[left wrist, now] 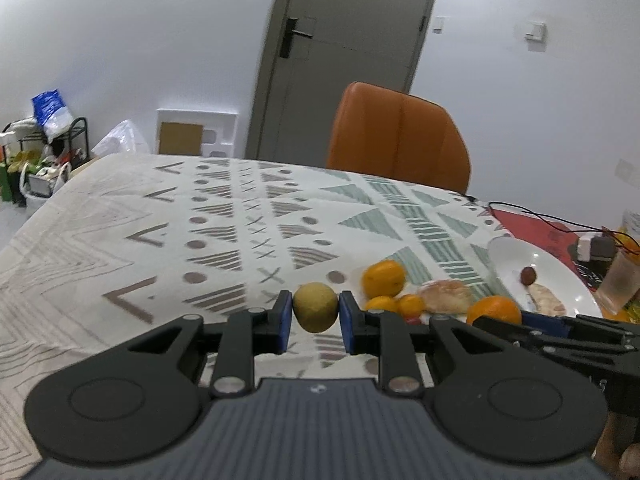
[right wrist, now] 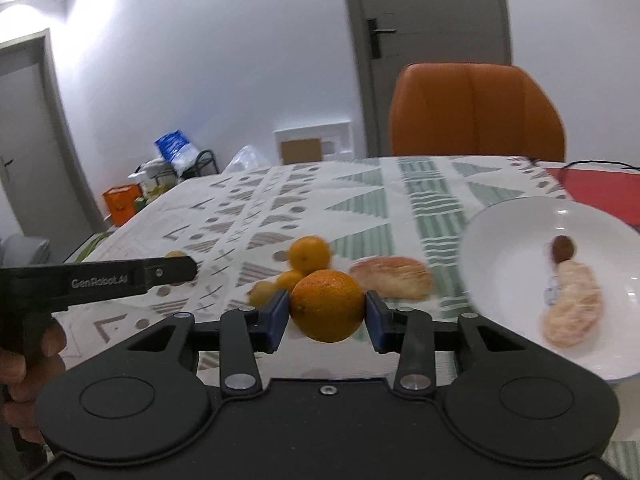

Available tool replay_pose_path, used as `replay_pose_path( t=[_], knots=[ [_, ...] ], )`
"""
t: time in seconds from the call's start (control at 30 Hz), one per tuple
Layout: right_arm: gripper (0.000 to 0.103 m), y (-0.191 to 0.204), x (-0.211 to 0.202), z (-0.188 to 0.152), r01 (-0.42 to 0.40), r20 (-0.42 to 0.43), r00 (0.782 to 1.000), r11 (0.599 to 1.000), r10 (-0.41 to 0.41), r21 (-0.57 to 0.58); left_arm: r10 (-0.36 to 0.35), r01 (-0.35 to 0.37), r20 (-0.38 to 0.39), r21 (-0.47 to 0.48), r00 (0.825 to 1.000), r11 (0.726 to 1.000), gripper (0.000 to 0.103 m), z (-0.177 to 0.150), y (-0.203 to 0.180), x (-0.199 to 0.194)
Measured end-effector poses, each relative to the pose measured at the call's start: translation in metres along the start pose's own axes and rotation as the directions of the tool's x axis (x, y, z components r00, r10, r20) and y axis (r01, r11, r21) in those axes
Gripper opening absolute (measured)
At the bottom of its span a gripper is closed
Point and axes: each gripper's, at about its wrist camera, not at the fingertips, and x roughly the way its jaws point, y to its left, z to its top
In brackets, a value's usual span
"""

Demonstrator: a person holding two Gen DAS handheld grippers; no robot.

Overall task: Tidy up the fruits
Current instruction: 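Grasp and lift the large orange with the right gripper while the left gripper carries the yellow fruit, then release the yellow fruit into the bowl with the left gripper while the right gripper lowers the orange in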

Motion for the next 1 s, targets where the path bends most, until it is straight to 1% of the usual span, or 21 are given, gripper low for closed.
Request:
replay_pose_path(
  t=[0.3,0.6,1.0],
  knots=[
    [0.039,-0.037,-0.017,-0.001,0.071,0.038,0.997,0.996,-0.073,0.063,-0.051,0.051,0.002,0.049,0.999,0.998,0.024,0.004,-0.033,0.006],
    [0.039,-0.069,-0.028,-0.005,0.094,0.069,0.992,0.987,-0.103,0.130,-0.073,0.074,-0.016,0.103,0.997,0.992,0.024,0.006,-0.064,0.015],
    [0.039,-0.112,-0.045,-0.015,0.132,0.099,0.983,0.971,-0.154,0.199,-0.113,0.116,-0.028,0.198,0.993,0.973,0.024,0.004,-0.120,0.023]
  ],
)
